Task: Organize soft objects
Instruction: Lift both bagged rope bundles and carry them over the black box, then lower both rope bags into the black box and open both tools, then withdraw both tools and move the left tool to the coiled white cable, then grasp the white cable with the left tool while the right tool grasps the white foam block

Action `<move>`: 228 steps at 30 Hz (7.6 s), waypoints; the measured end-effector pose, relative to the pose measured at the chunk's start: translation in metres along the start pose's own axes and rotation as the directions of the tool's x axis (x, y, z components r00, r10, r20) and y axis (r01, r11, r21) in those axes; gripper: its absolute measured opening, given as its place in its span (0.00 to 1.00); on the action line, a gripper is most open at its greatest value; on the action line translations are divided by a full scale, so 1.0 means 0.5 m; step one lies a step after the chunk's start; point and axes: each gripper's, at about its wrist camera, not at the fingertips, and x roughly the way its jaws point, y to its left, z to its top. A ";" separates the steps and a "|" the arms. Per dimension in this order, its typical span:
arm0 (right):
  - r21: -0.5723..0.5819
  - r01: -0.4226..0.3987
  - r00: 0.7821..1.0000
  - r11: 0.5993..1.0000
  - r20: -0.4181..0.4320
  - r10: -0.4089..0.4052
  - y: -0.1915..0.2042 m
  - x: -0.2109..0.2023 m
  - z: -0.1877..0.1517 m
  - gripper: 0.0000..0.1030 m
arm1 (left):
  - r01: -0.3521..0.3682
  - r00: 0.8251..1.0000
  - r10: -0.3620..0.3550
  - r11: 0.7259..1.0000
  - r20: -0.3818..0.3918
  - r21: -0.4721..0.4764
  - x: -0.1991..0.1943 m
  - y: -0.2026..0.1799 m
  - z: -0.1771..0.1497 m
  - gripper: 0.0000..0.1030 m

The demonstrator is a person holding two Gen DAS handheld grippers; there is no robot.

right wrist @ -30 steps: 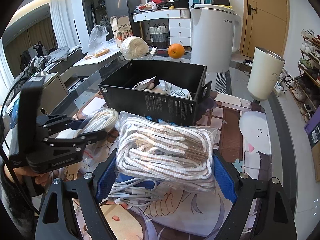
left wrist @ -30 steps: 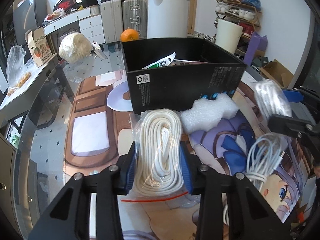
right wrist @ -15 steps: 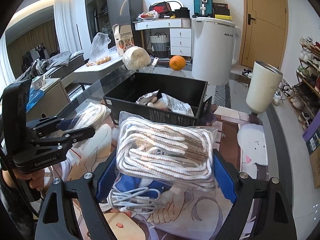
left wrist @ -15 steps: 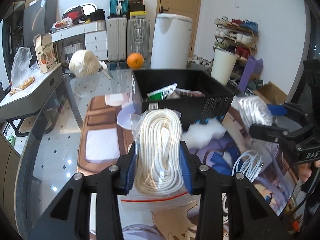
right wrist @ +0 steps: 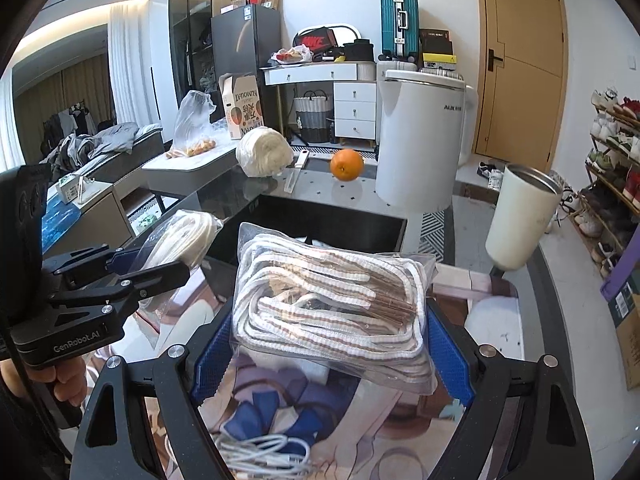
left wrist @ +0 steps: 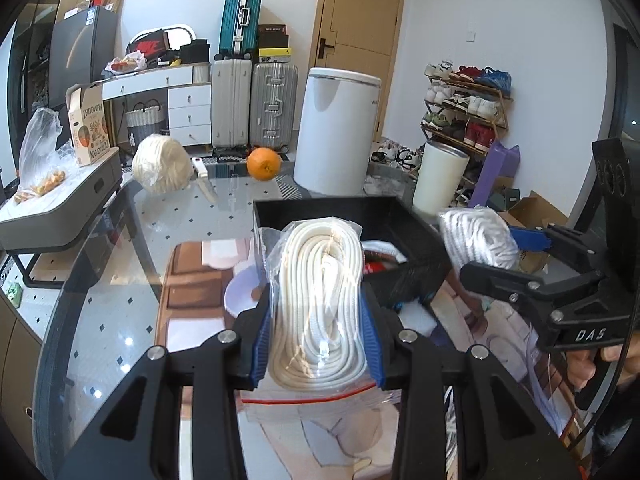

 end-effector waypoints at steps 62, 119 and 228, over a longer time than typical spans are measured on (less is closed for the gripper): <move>-0.118 -0.028 0.974 0.993 -0.226 0.001 0.022 0.229 0.119 0.96 | 0.012 1.000 -0.012 0.999 0.013 -0.043 0.087 0.061 0.096 0.37; 0.065 0.037 0.997 0.997 -0.065 -0.033 -0.088 -0.009 0.005 0.99 | 0.010 0.999 -0.007 0.998 -0.038 0.059 0.043 0.009 0.036 1.00; 0.082 0.000 0.973 0.997 -0.229 0.019 -0.043 -0.018 -0.171 0.99 | 0.004 0.990 0.009 0.995 -0.137 0.097 -0.009 0.000 -0.144 0.29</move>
